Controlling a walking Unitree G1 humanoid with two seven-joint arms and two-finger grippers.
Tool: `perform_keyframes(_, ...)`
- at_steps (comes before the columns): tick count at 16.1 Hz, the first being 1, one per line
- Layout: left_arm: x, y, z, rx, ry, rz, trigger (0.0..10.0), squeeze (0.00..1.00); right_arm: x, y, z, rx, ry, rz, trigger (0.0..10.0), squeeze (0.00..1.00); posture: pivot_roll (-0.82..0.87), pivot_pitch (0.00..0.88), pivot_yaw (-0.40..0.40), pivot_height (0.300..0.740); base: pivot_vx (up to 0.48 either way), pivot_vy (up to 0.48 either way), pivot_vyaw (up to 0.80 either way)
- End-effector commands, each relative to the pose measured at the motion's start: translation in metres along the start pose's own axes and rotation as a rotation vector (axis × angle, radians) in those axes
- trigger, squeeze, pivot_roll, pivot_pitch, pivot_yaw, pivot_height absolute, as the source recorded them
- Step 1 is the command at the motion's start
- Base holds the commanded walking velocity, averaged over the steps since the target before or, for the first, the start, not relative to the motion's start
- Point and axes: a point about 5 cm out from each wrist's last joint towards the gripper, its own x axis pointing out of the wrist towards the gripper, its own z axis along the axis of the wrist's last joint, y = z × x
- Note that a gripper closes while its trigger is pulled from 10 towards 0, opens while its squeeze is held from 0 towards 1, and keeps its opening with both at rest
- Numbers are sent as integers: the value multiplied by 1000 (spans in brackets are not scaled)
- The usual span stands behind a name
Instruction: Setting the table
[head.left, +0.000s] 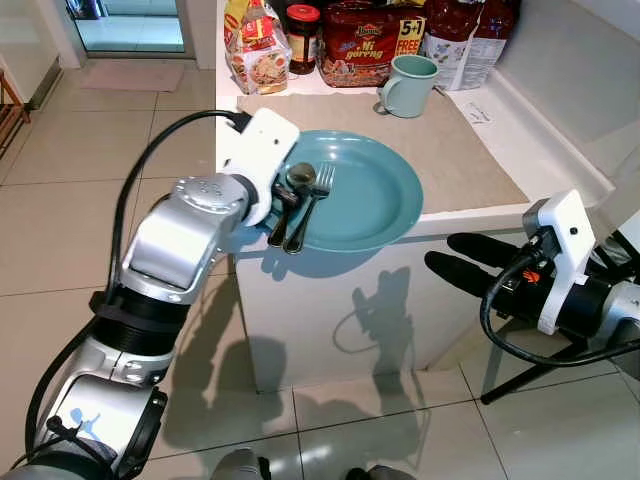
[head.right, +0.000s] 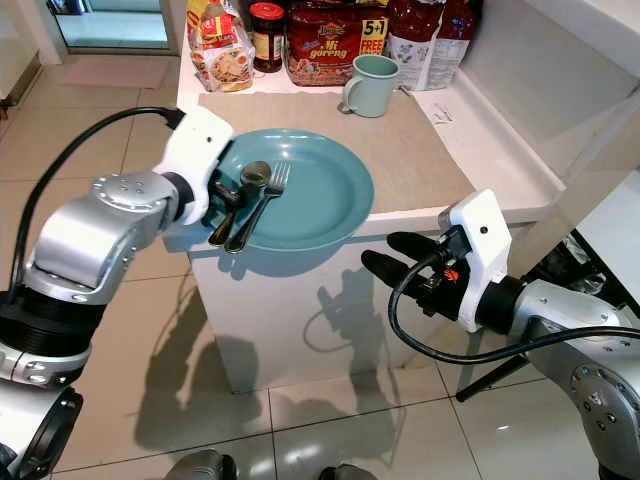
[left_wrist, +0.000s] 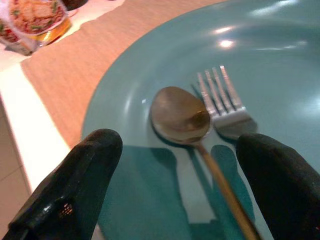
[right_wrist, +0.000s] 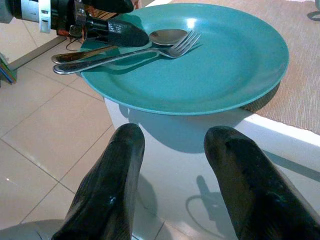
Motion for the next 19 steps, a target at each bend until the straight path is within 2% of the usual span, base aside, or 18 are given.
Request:
perform_keyframes(1, 1, -4, 6, 20, -17, -16, 10000, 0, -5, -2, 3, -22, -6, -17, 10000, 0, 26, 72, -78, 740, 0, 0, 0)
perform_keyframes(4, 2, -8, 6, 33, -13, -29, 10000, 0, -6, -2, 3, -27, -4, -18, 10000, 0, 24, 71, -77, 740, 0, 0, 0)
perform_keyframes(9, 4, -4, 4, 73, -5, -2, 10000, 0, -6, -3, 3, -33, -4, -16, 10000, 0, 25, 67, -78, 740, 0, 0, 0)
perform_keyframes(14, 5, -26, 8, 70, -34, -106, 10000, 0, -6, 0, 3, -44, 4, 9, 10000, 0, 14, 51, -76, 740, 0, 0, 0)
perform_keyframes(19, 8, -26, 17, 58, -70, -97, 10000, 0, -8, 0, 1, -50, 7, 11, 10000, 0, 9, 36, -72, 740, 0, 0, 0)
